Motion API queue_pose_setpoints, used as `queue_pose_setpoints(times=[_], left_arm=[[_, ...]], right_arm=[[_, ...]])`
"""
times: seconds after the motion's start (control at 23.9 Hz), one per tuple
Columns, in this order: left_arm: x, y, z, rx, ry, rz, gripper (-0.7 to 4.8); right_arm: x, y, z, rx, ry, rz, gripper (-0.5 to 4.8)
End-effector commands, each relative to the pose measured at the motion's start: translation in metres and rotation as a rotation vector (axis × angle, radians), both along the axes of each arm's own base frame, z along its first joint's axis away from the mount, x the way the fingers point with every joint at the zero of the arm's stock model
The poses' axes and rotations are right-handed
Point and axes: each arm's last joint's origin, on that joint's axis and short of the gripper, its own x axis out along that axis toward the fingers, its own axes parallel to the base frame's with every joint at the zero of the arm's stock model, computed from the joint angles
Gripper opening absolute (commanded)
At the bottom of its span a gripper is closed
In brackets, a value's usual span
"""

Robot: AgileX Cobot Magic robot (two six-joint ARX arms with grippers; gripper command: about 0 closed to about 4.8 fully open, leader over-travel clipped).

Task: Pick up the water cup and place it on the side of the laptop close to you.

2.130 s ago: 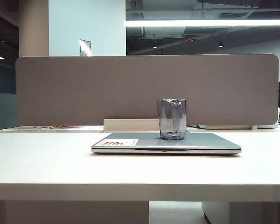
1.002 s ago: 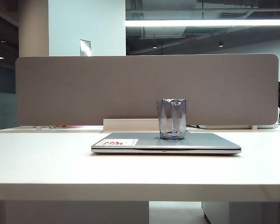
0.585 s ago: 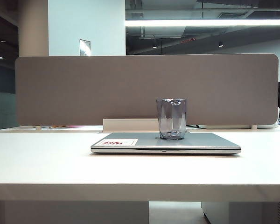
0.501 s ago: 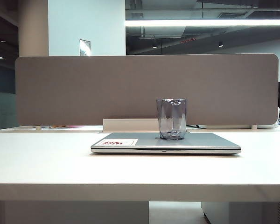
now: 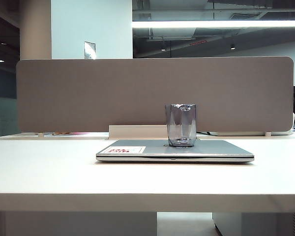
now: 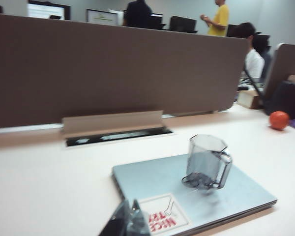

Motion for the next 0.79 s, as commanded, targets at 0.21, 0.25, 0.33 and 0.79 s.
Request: queue_pose_setpoints(times=[0.21,0.25,0.33,0.79], left_arm=[[0.040,-0.025,0.004,0.005,0.036,-0.146,-0.04],[0.046,-0.031,0.002,0.005,0.051,-0.159,-0.04],[0.056,-0.042,-0.001,0.006,0.077,-0.172,-0.04],[0.115,-0.119,-0.027,0.024,0.141,-0.233,-0.04]], right_arm=[[0.000,0.000,0.001,0.002,-0.012,0.002,-0.06],[0.000,0.000,0.001,0.002,-0.012,0.002,-0.05],[0.000,0.000,0.000,0.002,-0.011,0.002,-0.05],[0.000,0.000,-0.001,0.002,-0.001,-0.001,-0.05]])
